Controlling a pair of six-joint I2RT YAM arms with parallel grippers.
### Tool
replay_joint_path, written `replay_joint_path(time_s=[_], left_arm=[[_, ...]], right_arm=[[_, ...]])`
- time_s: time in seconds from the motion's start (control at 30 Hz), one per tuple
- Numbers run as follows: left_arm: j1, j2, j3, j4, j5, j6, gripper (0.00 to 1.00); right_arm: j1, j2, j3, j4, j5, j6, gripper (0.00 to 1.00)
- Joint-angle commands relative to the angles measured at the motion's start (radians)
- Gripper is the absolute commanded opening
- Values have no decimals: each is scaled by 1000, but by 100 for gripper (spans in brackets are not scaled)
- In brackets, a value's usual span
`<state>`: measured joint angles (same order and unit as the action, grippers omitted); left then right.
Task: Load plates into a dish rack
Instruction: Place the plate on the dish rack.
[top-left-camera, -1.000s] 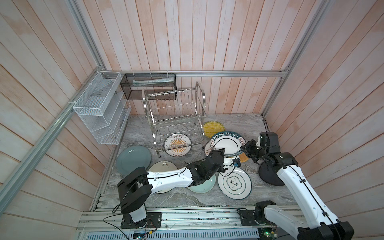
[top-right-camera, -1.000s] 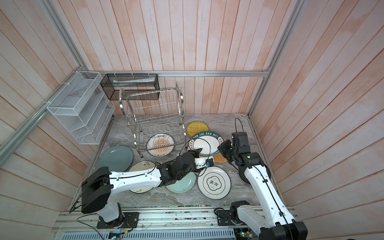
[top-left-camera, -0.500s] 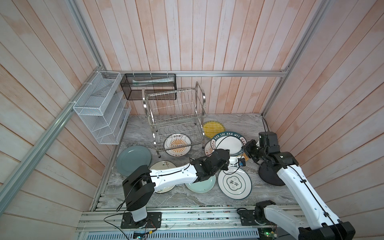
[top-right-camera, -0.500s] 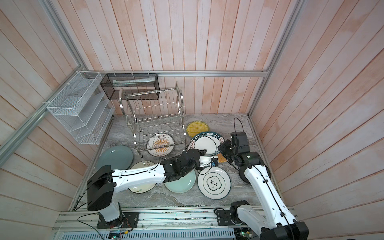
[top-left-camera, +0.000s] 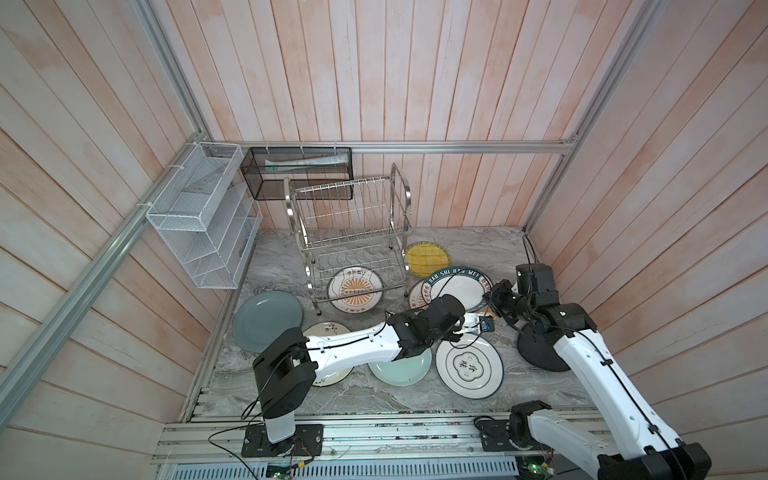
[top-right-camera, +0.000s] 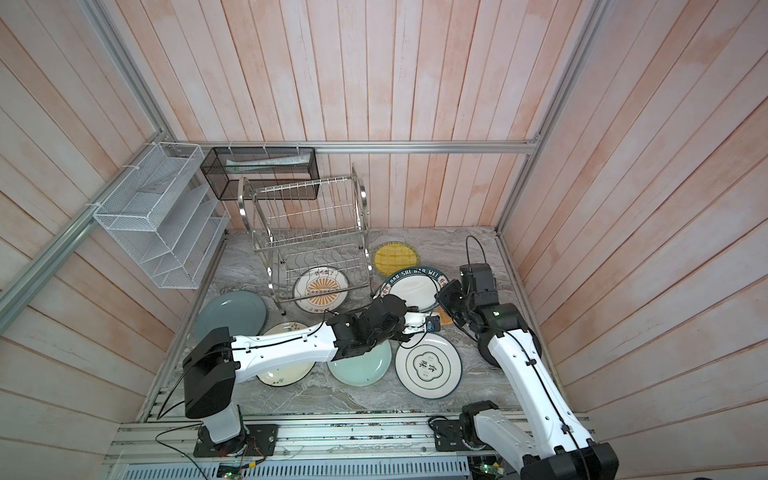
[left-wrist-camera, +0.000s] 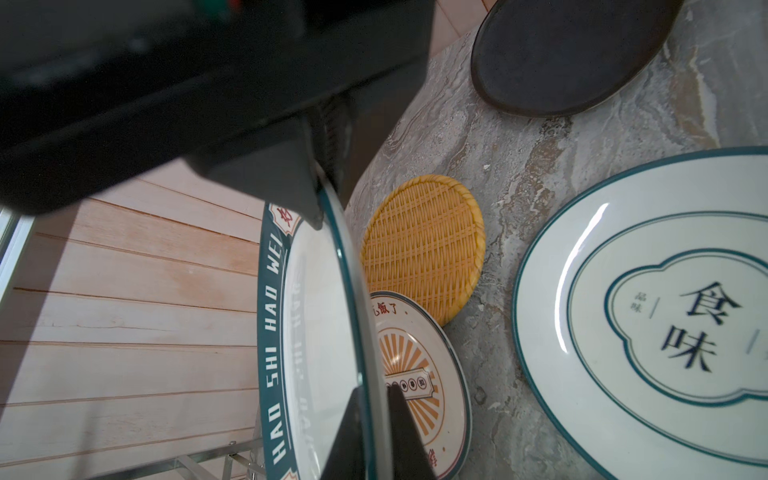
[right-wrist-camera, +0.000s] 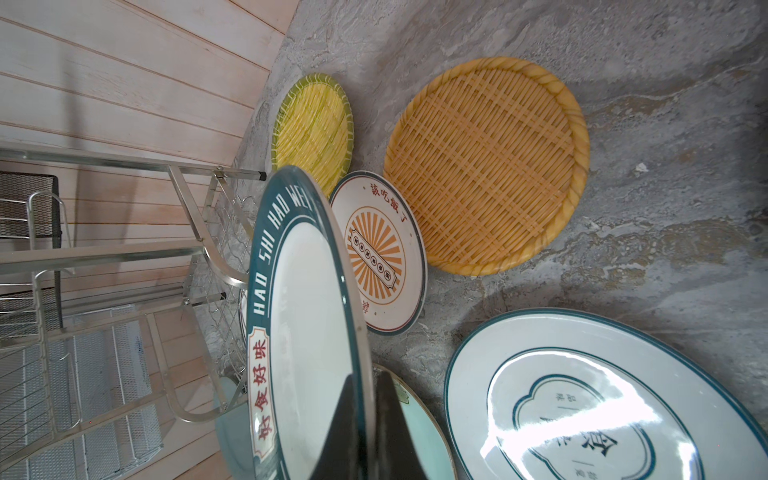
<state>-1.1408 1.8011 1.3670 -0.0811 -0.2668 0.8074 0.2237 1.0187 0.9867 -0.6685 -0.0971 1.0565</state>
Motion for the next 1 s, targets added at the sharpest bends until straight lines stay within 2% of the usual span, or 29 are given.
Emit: replay_joint_path(time_s=[0.0, 0.13, 0.17, 0.27, 0.37, 0.53, 0.6, 0.8, 0.97], left_arm=[[10, 17, 40, 7, -20, -61, 2], [-2, -6, 44, -11, -10, -76, 0], [-9, -16, 35, -12, -5, -74, 0], [-22, -66, -12, 7, 13, -75, 0], [-30, -123, -52, -13, 52, -104, 0], [-62, -226, -106, -96, 106, -177, 0], [-76, -273, -127, -127, 135, -227, 0], [-89, -474, -178, -170, 238, -447, 0], [-89, -659, -226, -124, 303, -608, 0]], right_arm=[[6, -32, 31, 24, -16, 17, 0], [7, -42, 30, 29, -16, 11, 0], [8, -45, 30, 35, -14, 3, 3], [8, -53, 30, 55, 6, -21, 39], [7, -43, 47, 86, 31, -60, 64], [-1, -21, 92, 157, 102, -160, 86], [-3, -23, 94, 203, 108, -220, 98], [-20, -85, 27, 360, 41, -356, 98], [-32, -170, -70, 511, -96, -425, 98]])
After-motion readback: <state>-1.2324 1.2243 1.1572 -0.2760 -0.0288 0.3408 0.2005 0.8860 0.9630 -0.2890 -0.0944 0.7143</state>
